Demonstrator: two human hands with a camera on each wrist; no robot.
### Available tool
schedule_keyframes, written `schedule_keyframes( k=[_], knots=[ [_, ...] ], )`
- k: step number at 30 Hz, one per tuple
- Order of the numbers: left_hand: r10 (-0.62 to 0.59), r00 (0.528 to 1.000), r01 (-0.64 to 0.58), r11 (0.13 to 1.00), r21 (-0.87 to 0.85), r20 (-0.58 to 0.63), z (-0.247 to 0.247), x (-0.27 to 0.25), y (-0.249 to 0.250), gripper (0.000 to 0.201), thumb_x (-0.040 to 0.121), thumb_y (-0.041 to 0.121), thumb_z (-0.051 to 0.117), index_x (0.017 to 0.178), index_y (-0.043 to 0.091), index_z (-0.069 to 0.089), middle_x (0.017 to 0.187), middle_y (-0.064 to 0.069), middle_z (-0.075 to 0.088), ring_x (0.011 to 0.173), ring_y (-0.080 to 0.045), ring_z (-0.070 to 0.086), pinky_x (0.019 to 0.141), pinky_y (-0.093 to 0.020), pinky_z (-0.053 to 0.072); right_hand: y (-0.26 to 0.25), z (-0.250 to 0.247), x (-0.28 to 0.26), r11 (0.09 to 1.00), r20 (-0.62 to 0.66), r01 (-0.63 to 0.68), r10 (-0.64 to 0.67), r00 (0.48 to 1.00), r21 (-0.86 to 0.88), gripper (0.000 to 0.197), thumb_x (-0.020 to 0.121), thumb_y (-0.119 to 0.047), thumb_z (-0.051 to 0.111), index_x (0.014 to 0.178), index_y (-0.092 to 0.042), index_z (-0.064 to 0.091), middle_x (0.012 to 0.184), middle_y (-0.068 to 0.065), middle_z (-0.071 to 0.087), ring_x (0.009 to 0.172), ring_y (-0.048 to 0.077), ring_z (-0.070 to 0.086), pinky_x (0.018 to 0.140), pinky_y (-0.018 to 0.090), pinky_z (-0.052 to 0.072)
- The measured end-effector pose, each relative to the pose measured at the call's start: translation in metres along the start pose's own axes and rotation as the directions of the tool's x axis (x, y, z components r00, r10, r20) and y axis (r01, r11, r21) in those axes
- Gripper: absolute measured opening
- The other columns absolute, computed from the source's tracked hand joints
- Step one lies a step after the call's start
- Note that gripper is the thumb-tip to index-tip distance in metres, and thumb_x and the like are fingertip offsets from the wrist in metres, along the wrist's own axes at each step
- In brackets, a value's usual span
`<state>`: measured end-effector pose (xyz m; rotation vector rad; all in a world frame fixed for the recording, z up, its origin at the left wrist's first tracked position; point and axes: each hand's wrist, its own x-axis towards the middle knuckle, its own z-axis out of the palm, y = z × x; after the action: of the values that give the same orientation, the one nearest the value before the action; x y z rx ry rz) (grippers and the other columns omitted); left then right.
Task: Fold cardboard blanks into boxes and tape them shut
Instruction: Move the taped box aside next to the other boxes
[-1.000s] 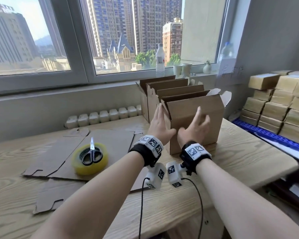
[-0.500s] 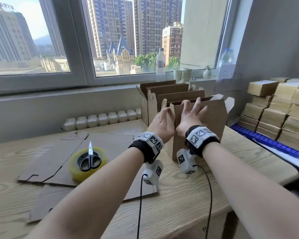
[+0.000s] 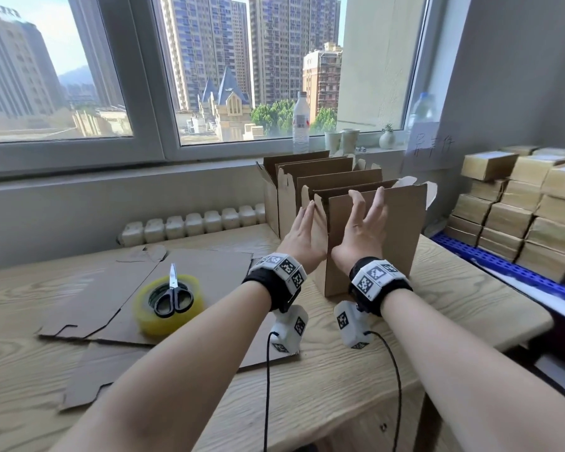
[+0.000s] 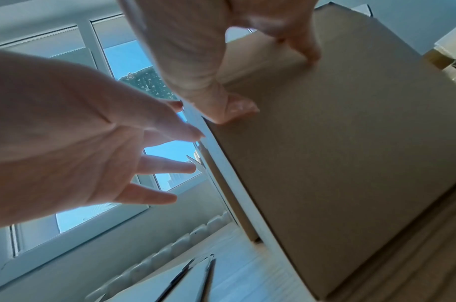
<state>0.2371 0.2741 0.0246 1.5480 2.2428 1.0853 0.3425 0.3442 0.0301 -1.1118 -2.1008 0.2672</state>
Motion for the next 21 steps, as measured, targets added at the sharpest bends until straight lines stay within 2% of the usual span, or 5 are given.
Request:
schedule_keyframes(
  k=[4,10,15,19,21],
  knots=[
    [0.004,1.0,-0.003,1.0,0.019,-0.012,-0.015,-0.007,-0.004,0.108,0.078,0.012,0.067,0.156,0.027,-0.008,0.165,0.005,-0.001,0.15,-0.012,0.01,0.111,-0.022,0.02,-0.017,0.006,-0.009,0.999,-0.096,0.034,-0.037,0.995,-0.033,0.091,0.068,-0.009,0.068,0.137,-0.029,0.013,0.159,0.018,0.006,0.148,0.038,0.007,0.116,0.061,0.016],
    [-0.067,0.997,0.069,0.997,0.038,-0.04,-0.048,-0.02,-0.012,0.094,0.083,0.026,0.072,0.156,0.014,0.013,0.161,-0.005,0.022,0.147,-0.018,0.023,0.119,-0.034,0.023,-0.059,0.01,-0.018,0.984,-0.231,0.167,-0.148,0.962,0.063,0.083,0.064,0.001,0.064,0.135,-0.021,0.027,0.153,0.016,0.023,0.144,0.035,0.02,0.116,0.055,0.023],
    [-0.256,0.964,0.251,0.966,-0.068,-0.076,-0.098,-0.039,-0.045,0.055,0.085,0.031,0.069,0.134,0.012,0.054,0.132,-0.007,0.061,0.117,-0.02,0.058,0.099,-0.031,0.047,-0.115,0.025,-0.033,0.959,-0.2,0.242,-0.211,0.957,0.149,0.074,0.066,-0.003,0.064,0.135,-0.014,0.041,0.146,0.014,0.032,0.134,0.033,0.03,0.11,0.051,0.03],
    [-0.402,0.912,0.396,0.915,-0.075,-0.085,-0.148,-0.059,-0.078,0.036,0.088,0.023,0.067,0.122,0.012,0.065,0.122,-0.01,0.066,0.11,-0.025,0.062,0.087,-0.031,0.049,-0.158,0.048,-0.048,0.928,-0.162,0.297,-0.265,0.95,0.225,0.048,0.076,-0.004,0.061,0.122,-0.015,0.053,0.132,0.012,0.047,0.125,0.03,0.041,0.105,0.045,0.036],
    [-0.493,0.865,0.483,0.869,-0.109,-0.097,-0.172,-0.072,-0.097,0.032,0.09,0.023,0.066,0.119,0.009,0.065,0.12,-0.013,0.066,0.098,-0.027,0.063,0.073,-0.032,0.05,-0.175,0.06,-0.054,0.882,-0.044,0.267,-0.272,0.961,0.389,0.024,0.084,-0.006,0.06,0.108,-0.011,0.061,0.109,0.007,0.062,0.107,0.026,0.057,0.092,0.037,0.047]
  ],
)
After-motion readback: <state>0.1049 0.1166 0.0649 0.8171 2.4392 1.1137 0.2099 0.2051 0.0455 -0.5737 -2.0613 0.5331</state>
